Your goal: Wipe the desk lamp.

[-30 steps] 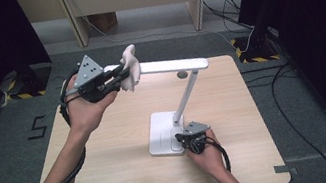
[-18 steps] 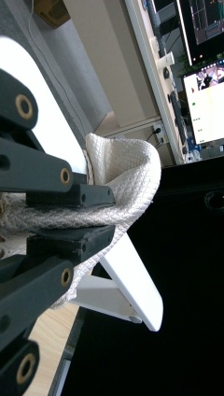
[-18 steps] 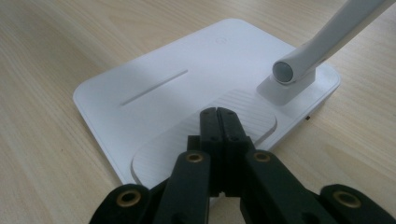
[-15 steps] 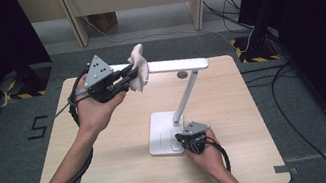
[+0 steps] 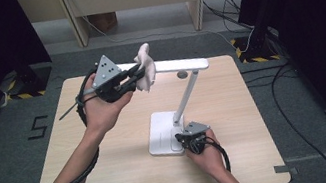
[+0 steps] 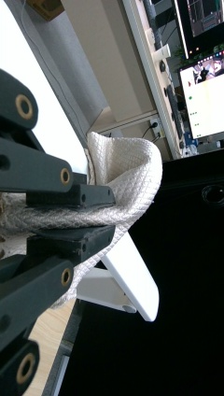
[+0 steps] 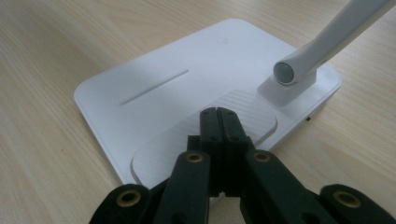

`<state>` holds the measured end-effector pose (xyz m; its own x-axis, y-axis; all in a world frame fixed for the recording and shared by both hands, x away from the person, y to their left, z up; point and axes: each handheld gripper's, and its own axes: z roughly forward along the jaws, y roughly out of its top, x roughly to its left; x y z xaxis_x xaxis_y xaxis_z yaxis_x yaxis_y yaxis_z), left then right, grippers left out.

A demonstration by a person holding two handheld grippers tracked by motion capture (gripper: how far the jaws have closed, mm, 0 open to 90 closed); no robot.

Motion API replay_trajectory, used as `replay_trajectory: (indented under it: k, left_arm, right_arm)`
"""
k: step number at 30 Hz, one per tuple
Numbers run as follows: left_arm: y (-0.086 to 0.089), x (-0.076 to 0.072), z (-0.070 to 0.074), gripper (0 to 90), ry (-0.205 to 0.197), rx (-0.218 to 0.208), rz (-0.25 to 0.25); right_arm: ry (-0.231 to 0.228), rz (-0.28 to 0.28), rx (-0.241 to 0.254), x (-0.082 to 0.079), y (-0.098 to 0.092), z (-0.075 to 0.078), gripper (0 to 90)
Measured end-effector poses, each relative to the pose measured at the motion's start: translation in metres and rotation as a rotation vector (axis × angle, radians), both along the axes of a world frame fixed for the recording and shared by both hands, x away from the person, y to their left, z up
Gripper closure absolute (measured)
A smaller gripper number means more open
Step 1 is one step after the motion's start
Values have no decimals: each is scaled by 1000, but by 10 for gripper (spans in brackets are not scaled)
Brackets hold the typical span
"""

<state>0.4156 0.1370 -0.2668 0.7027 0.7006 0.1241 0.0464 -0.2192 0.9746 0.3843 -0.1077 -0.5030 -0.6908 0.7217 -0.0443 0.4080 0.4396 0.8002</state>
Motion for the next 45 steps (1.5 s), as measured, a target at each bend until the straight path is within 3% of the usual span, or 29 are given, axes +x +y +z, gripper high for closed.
replay_trajectory:
  k: [45]
  left_arm:
    - [-28,3,-2,798,-1,1,-29]
  right_arm:
    - [-3,1,-2,0,1,0,900]
